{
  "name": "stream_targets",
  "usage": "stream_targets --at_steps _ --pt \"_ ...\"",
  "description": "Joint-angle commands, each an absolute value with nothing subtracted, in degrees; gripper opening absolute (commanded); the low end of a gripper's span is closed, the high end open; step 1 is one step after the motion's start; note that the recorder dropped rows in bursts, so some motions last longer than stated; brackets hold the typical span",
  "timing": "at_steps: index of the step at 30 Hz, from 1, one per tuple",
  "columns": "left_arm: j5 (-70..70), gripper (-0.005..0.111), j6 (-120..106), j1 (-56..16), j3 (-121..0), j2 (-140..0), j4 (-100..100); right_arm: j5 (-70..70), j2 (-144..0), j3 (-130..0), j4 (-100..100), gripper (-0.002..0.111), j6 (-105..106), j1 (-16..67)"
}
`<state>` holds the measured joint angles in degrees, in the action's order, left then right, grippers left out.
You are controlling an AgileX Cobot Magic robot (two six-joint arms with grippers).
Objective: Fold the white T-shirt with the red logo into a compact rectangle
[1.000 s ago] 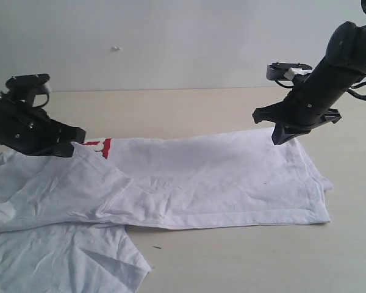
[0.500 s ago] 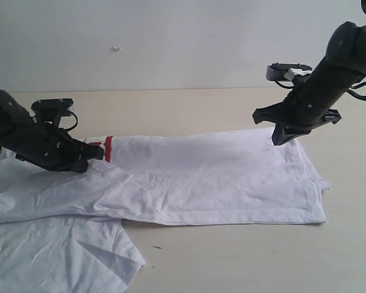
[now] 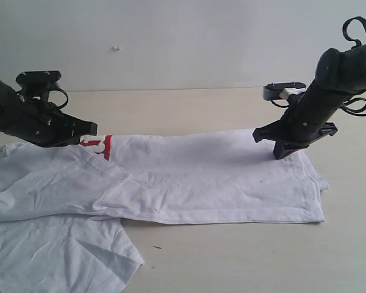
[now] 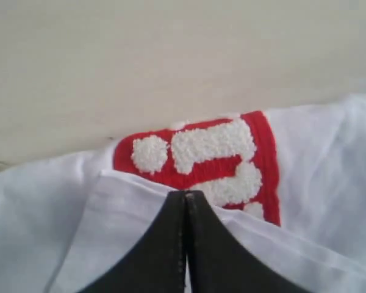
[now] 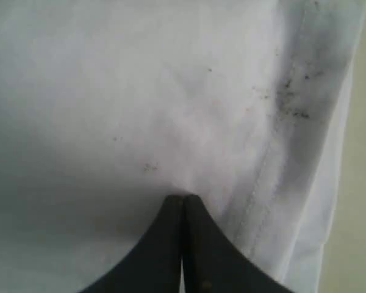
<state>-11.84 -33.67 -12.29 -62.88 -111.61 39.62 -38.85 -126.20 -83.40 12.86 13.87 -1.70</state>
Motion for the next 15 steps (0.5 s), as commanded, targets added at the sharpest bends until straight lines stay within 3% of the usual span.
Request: stream_targets --at_steps 1,9,15 --pt "-13.1 0.000 -34.1 -12.5 -62.8 -113.8 39.7 -37.7 -128.6 -83.2 10.5 0.000 13.2 -1.7" --pt "-0.5 0.000 -32.8 -12.6 -62.8 -115.2 41.8 -38.4 -127.3 -83.2 10.9 0.000 13.2 -1.7" --pt "-0.8 0.000 -32.8 -12.6 -62.8 -119.9 41.8 -38.6 -127.3 -83.2 10.9 0.000 13.2 -1.7"
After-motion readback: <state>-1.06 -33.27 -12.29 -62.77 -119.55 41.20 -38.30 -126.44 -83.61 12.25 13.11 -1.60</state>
